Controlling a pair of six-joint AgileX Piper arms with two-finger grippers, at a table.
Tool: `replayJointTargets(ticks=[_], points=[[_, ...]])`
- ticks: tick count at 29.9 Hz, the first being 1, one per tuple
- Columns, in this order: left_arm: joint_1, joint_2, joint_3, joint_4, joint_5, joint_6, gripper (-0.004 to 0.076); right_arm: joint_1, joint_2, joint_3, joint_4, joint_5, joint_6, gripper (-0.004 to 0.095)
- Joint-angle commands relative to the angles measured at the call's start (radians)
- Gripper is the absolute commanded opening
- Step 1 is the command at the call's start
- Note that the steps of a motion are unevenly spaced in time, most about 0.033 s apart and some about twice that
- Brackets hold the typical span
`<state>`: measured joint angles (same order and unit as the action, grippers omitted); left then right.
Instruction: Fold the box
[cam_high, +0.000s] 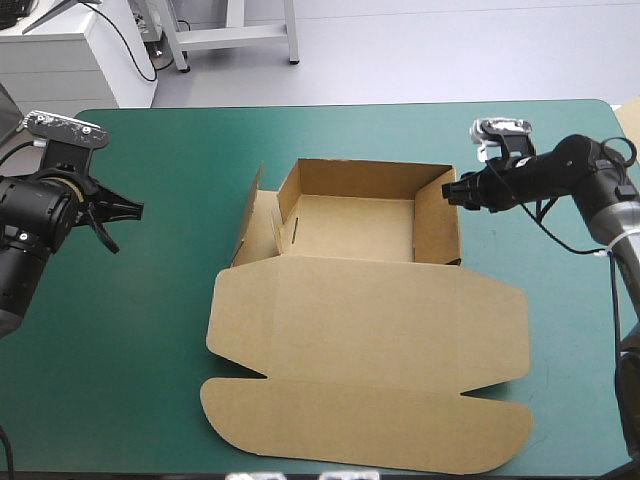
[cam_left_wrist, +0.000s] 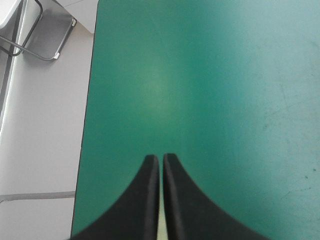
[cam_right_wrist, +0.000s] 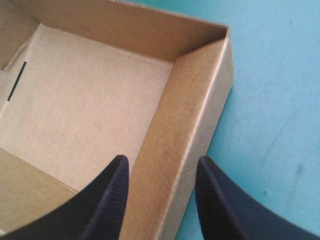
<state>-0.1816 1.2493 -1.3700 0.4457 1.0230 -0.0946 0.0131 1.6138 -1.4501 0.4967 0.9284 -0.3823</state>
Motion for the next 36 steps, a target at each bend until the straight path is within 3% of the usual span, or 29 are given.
replayJointTargets(ticks=[1,13,17,24,36], points=[[0.001,-0.02,-0.033,0.018,-0.025,0.0,0.0008,-0.003,-0.041,-0.129,-0.005,0.043,-0.013,0.0412],[0.001,-0.02,-0.033,0.017,-0.025,0.003,0.0008,-0.003,0.012,-0.2,-0.073,0.187,0.125,0.0412],[0.001,-0.02,-0.033,0.017,-0.023,0.005,0.0008,-0.003,0.085,-0.2,-0.026,0.218,0.136,0.0412],[0.001,-0.02,-0.033,0.011,-0.004,0.005,0.0008,-0.003,0.204,-0.2,0.004,0.241,0.14,0.033],[0.0,-0.012,-0.033,-0.025,-0.016,0.005,0.0008,0.032,0.301,-0.2,-0.006,0.241,0.162,0.0315]])
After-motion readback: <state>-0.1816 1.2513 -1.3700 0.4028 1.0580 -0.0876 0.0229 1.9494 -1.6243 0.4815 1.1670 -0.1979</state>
